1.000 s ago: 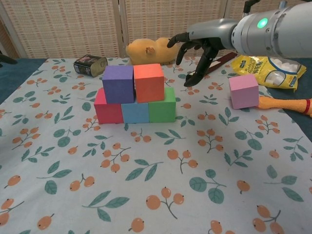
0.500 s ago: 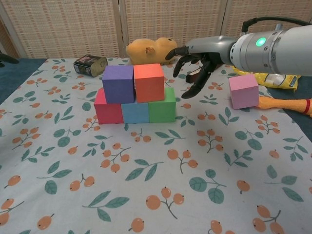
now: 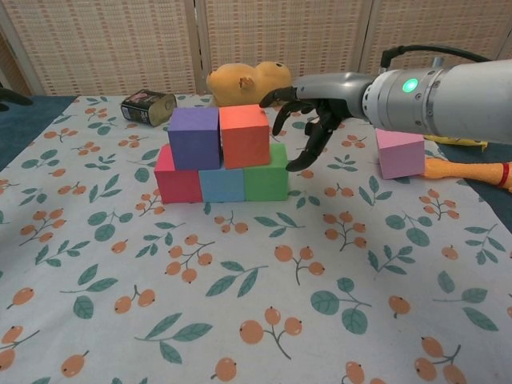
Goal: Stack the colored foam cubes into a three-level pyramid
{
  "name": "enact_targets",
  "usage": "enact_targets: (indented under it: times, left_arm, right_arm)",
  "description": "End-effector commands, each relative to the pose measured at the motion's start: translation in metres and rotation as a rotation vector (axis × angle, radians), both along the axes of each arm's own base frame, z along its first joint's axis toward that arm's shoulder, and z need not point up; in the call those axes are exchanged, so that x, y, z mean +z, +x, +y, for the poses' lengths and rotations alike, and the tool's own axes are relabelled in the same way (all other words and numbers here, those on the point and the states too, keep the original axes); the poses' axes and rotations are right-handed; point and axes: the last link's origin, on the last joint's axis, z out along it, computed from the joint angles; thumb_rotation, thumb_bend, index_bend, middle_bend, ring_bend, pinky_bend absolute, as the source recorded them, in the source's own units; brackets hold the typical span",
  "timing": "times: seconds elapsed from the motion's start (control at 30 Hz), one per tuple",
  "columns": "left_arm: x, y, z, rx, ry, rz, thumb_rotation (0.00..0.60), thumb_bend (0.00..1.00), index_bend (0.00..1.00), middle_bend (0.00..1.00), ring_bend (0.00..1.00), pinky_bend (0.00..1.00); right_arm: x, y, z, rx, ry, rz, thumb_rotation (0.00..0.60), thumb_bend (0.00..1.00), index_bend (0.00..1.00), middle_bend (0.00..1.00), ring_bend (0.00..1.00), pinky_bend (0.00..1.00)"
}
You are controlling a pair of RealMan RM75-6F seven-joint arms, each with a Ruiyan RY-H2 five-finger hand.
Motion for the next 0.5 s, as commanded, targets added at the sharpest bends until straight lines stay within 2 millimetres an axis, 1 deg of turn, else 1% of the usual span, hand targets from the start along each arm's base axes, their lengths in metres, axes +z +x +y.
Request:
enact_targets:
  times: [0.03, 0.5]
  left_arm:
    - [0.0000, -0.0002, 0.0002, 0.000, 0.001, -0.002, 0.600, 0.26, 0.09, 0.00, 0.00, 0.11]
    - [-0.0003, -0.0036, 0.0001, 0.006, 0.002, -0.008, 0.600, 0.26, 0.09, 0.00, 0.00, 0.11]
  right_arm:
    - [-0.0005, 0.0006, 0.0006, 0.003, 0.000, -0.002, 0.600, 0.11, 0.00, 0.20, 0.00, 0.00]
    - [-0.0069, 0.0049, 0.0032, 0.018, 0.006, 0.002, 0.600, 0.11, 0.00, 0.20, 0.00, 0.00]
